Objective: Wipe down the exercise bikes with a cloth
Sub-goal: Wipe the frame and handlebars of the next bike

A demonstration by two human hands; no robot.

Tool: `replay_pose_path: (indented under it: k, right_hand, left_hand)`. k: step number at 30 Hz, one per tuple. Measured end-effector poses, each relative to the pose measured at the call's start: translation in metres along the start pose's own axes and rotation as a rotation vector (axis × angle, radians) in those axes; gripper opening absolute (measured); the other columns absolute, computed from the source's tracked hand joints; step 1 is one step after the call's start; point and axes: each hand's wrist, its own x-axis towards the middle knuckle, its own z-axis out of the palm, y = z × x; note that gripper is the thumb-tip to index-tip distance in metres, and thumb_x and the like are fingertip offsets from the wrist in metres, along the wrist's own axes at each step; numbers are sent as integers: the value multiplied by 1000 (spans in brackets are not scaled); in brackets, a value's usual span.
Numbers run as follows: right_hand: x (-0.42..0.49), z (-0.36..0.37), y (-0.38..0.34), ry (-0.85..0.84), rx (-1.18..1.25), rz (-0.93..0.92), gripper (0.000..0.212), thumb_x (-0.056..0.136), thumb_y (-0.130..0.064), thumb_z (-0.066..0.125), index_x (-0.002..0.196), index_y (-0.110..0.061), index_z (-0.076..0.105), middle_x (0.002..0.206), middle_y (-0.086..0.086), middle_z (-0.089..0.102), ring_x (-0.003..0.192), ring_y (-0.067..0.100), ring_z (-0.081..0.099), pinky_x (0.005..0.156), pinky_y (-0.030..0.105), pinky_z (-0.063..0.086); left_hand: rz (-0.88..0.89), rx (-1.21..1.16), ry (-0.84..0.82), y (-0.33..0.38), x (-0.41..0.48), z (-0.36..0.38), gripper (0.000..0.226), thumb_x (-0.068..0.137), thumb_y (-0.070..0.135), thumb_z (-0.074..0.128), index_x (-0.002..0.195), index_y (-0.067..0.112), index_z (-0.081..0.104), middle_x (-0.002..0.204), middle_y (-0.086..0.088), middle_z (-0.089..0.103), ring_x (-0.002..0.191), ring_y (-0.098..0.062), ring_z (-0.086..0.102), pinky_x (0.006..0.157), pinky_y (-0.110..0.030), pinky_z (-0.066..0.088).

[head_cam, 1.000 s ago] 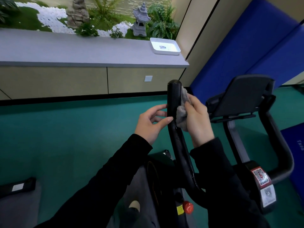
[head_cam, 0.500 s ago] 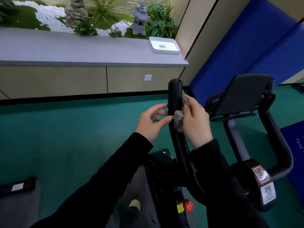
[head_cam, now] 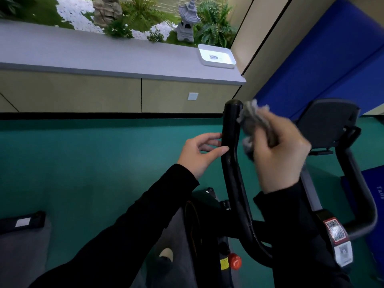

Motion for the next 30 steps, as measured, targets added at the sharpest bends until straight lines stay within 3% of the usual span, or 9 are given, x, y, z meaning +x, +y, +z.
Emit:
replay_pose_path:
  k: [4, 9, 13, 18, 26, 27, 30]
  right_hand:
    - [53, -4, 1, -234, 45, -254, 28, 85, 8, 55, 106, -4, 69, 104, 11, 68, 98, 21, 63, 86, 27, 49]
    - [108, 9, -11, -790, -66, -565, 27, 85, 8, 56, 106, -4, 70, 104, 14, 68, 101, 31, 62, 89, 36, 46]
    - [128, 24, -24, -1137, -157, -632, 27, 89, 1, 56, 110, -11, 69, 110, 6, 67, 104, 25, 61, 91, 31, 44]
    - [130, 37, -39, -1488, -275, -724, 29, 88, -1, 56, 105, -19, 71, 102, 3, 70, 92, 21, 63, 83, 28, 47]
    - [129, 44, -43, -1661, -314, -926, 29, 86, 3, 58, 99, -20, 73, 93, -10, 61, 81, 6, 52, 72, 2, 35]
    - [132, 45, -43, -1645, -331, -948, 30, 85, 4, 59, 99, -19, 73, 94, -8, 63, 82, 9, 54, 73, 4, 37]
    - [150, 49, -42, -1516, -389, -899, 34, 82, 6, 56, 101, -17, 72, 102, 4, 70, 92, 24, 62, 83, 27, 46]
  left_hand:
    - [-44, -48, 8, 1, -2, 2, 23, 81, 11, 70, 103, 16, 66, 89, 10, 65, 83, -4, 60, 82, -12, 48]
    - [-103, -195, 30, 0, -3, 5, 17, 82, 8, 68, 98, 13, 68, 86, 6, 66, 77, 1, 60, 69, -5, 46]
    - [-146, -293, 78, -5, -6, 9, 11, 80, 10, 70, 85, 20, 69, 74, 13, 68, 61, 11, 58, 57, -2, 41]
    - [-180, -379, 122, -11, -9, 14, 11, 80, 9, 70, 80, 19, 69, 63, 20, 68, 61, 13, 60, 54, -1, 40]
    - [-200, -424, 148, -14, -9, 20, 12, 79, 11, 71, 79, 23, 72, 69, 16, 70, 65, 9, 61, 54, -4, 41]
    - [-198, -428, 149, -14, -9, 20, 12, 78, 11, 71, 79, 22, 72, 70, 16, 71, 65, 8, 61, 55, -5, 41]
    - [-206, -407, 164, -13, -9, 19, 11, 77, 16, 73, 77, 26, 72, 74, 15, 71, 70, 3, 61, 61, -12, 42]
